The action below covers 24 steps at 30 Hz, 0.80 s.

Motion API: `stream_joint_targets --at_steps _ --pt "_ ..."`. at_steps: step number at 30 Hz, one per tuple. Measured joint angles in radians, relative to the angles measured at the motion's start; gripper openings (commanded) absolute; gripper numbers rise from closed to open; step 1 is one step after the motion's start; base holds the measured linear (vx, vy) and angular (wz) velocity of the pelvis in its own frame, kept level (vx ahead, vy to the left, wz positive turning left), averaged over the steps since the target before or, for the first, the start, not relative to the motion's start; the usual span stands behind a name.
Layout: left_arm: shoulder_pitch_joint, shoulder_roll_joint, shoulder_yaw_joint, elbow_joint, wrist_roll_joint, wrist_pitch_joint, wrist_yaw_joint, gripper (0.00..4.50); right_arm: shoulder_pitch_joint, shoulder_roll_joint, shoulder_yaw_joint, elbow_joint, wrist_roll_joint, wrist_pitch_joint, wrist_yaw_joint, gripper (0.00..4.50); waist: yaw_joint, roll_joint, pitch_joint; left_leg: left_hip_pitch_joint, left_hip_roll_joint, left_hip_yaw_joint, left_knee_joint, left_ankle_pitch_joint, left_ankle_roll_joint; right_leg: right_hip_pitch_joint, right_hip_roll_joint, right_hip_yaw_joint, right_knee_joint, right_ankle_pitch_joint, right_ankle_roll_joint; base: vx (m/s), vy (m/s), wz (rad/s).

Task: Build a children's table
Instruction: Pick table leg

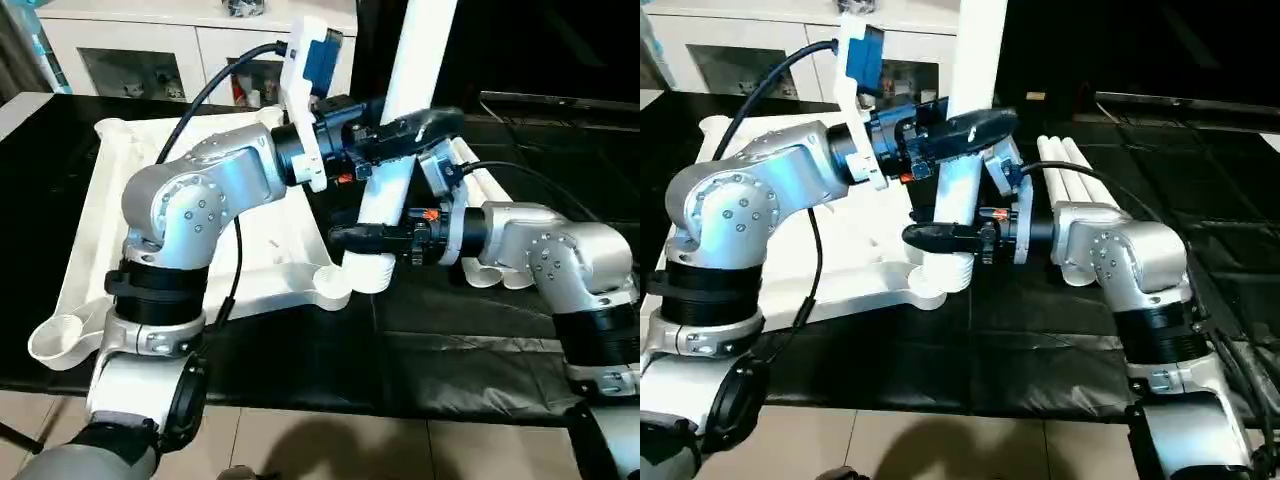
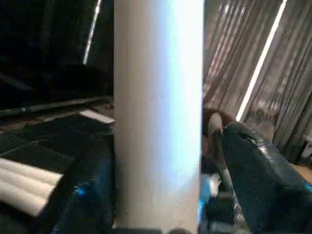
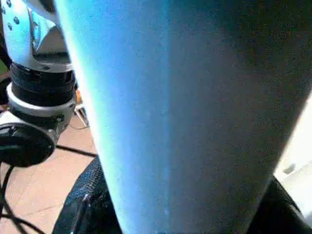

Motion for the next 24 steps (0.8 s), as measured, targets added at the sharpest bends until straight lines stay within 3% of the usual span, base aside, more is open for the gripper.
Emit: stream_joint_targets --at_steps 9,13,24 --pt "-0.001 -0.079 0.120 0.019 -0.079 -0.017 0.088 4.27 -0.003 0.070 -0.039 0.030 -0.001 -0.008 -0.123 1.99 0.002 0.000 0.000 0.000 0.000 0.000 0.000 0.001 0.000 0.000 0.000 0.000 0.000 0.001 0.000 0.000 0.000 0.00" --pt "-0.013 -0.115 0.169 0.005 -0.138 -0.068 0.098 4.49 0.019 0.086 -0.062 0.079 -0.038 -0.046 -0.206 1.99 0.003 0.000 0.000 -0.001 0.000 0.000 0.000 0.001 0.000 0.000 0.000 0.000 -0.001 0.001 0.000 0.000 0.000 0.00" --pt "-0.026 -0.126 0.219 -0.059 -0.189 -0.143 0.128 4.50 0.034 0.184 -0.101 0.127 -0.110 -0.181 -0.381 1.93 -0.001 0.001 0.000 0.000 0.000 0.000 -0.001 0.001 -0.001 0.000 0.000 0.000 0.000 0.001 0.000 0.000 0.000 0.00"
